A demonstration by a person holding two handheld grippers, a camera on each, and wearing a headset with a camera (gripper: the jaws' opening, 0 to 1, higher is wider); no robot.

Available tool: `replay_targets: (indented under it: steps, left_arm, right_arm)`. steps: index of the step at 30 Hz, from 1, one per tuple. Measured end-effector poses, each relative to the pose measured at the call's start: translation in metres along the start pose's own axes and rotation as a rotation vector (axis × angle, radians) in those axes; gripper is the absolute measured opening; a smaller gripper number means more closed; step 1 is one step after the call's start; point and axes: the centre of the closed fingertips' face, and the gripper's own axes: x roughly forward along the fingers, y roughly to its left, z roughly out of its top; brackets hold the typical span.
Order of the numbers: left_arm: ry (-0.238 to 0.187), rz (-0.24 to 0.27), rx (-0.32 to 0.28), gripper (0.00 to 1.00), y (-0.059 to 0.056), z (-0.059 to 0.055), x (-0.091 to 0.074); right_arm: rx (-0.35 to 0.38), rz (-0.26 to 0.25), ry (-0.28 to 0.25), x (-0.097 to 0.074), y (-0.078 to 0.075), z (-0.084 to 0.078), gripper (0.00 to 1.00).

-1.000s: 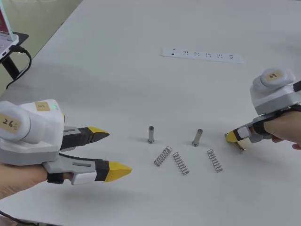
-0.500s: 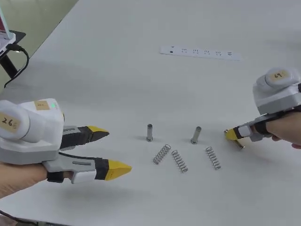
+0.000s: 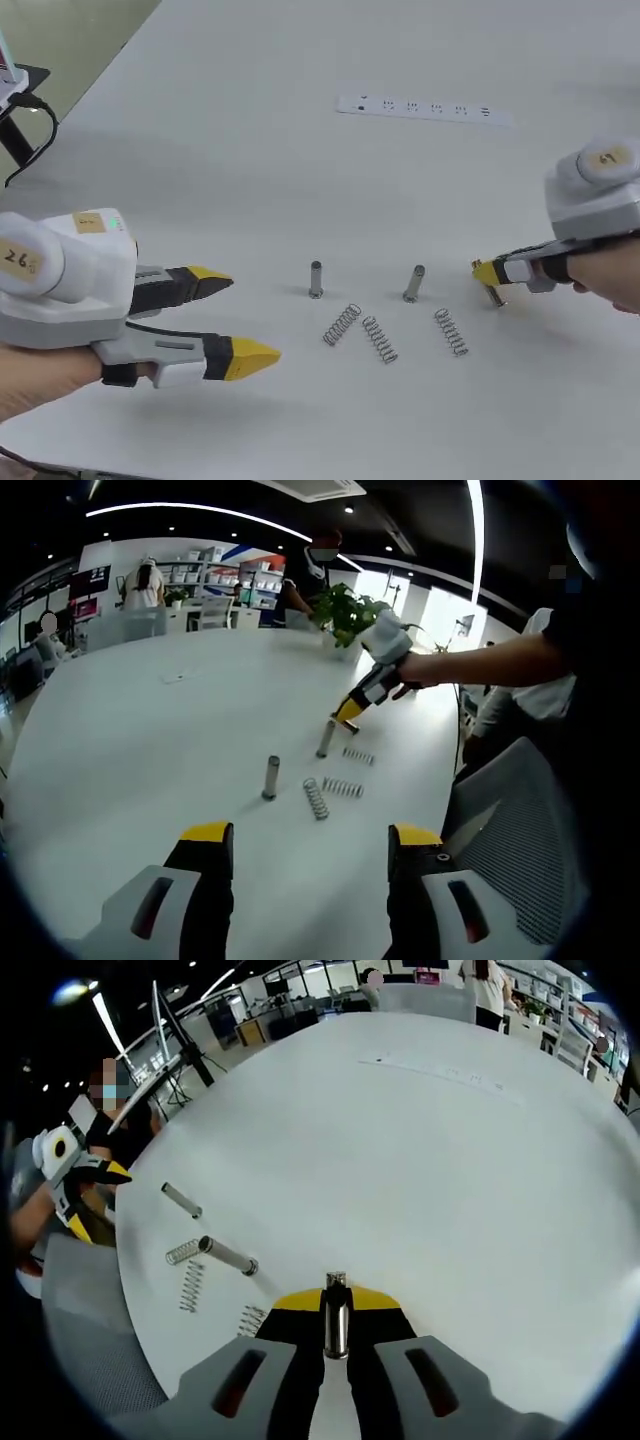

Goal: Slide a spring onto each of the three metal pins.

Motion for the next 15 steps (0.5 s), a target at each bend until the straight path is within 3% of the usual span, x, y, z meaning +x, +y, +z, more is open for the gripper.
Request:
replay_targets:
  steps: [5, 15]
  left_arm:
    - [-0.001, 0.001, 0.002, 0.57, -0.0003, 0.0009, 0.0006]
    - [0.0, -0.002, 0.009, 0.57, -0.0013, 0.0018, 0.0013]
  right_arm:
    - [-0.008, 0.016, -0.066, -0.0033, 0.0012, 0.0073, 0.04]
    - [-0.045, 0.01, -0.11, -0.0094, 0.0063, 0.0078, 0.04]
